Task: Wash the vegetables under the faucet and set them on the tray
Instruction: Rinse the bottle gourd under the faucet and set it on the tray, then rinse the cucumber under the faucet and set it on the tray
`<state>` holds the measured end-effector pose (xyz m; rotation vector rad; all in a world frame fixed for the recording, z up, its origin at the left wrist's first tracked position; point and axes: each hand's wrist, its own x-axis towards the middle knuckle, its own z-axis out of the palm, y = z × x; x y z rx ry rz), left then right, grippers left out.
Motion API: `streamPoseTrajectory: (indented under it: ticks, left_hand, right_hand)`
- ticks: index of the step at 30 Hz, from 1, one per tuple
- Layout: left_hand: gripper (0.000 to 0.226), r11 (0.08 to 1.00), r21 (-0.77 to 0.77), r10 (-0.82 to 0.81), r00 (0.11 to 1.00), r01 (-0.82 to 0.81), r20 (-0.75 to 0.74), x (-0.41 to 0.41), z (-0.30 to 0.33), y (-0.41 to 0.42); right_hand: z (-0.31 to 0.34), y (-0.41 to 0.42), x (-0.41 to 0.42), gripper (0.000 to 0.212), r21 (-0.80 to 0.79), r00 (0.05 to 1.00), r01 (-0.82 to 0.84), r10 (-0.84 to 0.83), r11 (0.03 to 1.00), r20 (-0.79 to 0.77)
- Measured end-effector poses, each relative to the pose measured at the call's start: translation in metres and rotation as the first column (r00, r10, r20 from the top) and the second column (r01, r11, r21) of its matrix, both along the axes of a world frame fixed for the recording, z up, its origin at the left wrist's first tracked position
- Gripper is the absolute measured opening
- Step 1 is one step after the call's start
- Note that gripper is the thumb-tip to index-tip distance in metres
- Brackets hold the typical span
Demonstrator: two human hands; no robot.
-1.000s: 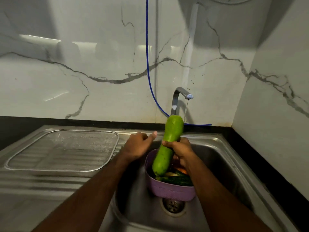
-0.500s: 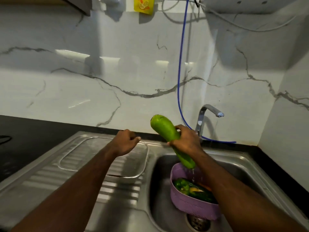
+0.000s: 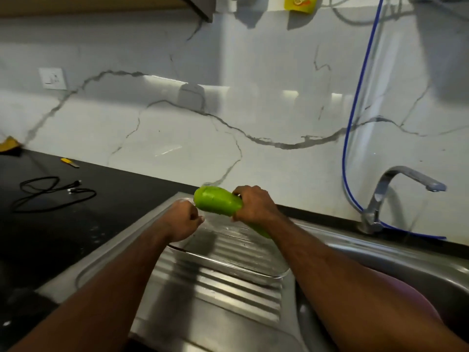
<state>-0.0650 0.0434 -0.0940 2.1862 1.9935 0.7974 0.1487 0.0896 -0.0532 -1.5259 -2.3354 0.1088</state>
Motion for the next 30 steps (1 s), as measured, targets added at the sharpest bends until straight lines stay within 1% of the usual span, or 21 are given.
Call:
streamPoseTrajectory:
  ticks: [4, 10, 12, 16, 19, 22, 25, 30]
  left_hand:
    - [0.027, 1.0, 0.03, 0.007, 0.999, -0.005, -0.046, -0.007, -0.006, 0.0]
    - [0.037, 1.0, -0.012, -0.013, 0.991, 0.012, -0.133, -0.006, -0.012, 0.006]
    - [0.038, 1.0, -0.012, -0.01, 0.991, 0.008, -0.133, -0.005, -0.011, 0.006]
    - [0.042, 0.999, -0.042, 0.006, 0.99, -0.012, -0.142, -0.002, -0.01, 0.007]
    - [0.044, 0.998, -0.061, -0.02, 0.989, 0.011, -0.149, 0.014, -0.004, 0.007]
    - [0.039, 0.999, -0.043, -0.029, 0.988, 0.023, -0.155, 0.035, 0.006, 0.005]
    - [0.035, 0.998, -0.039, -0.059, 0.988, 0.054, -0.14, 0.061, 0.013, 0.01]
    - [0.045, 0.987, -0.019, -0.161, 0.985, 0.161, -0.061, 0.125, 0.021, 0.023]
  right_hand:
    - [-0.019, 0.004, -0.011, 0.074, -0.03, 0.998, -0.013, 0.015, 0.999, 0.054]
    - [-0.044, 0.004, -0.007, 0.079, -0.055, 0.994, 0.006, 0.0, 0.998, 0.105]
    - [-0.046, 0.006, -0.006, 0.08, -0.071, 0.994, 0.005, 0.002, 0.997, 0.107]
    - [-0.047, 0.005, -0.005, 0.083, -0.099, 0.996, 0.014, -0.005, 0.995, 0.089]
    - [-0.05, 0.001, 0.005, 0.085, -0.126, 0.999, 0.025, -0.02, 0.992, 0.036]
    - [-0.047, -0.002, 0.018, 0.078, -0.103, 1.0, 0.026, -0.026, 0.994, 0.004]
    - [-0.038, -0.004, 0.038, 0.064, -0.109, 0.998, 0.032, -0.039, 0.994, -0.058]
    - [-0.022, -0.014, 0.092, 0.034, -0.076, 0.958, 0.048, -0.067, 0.996, -0.28]
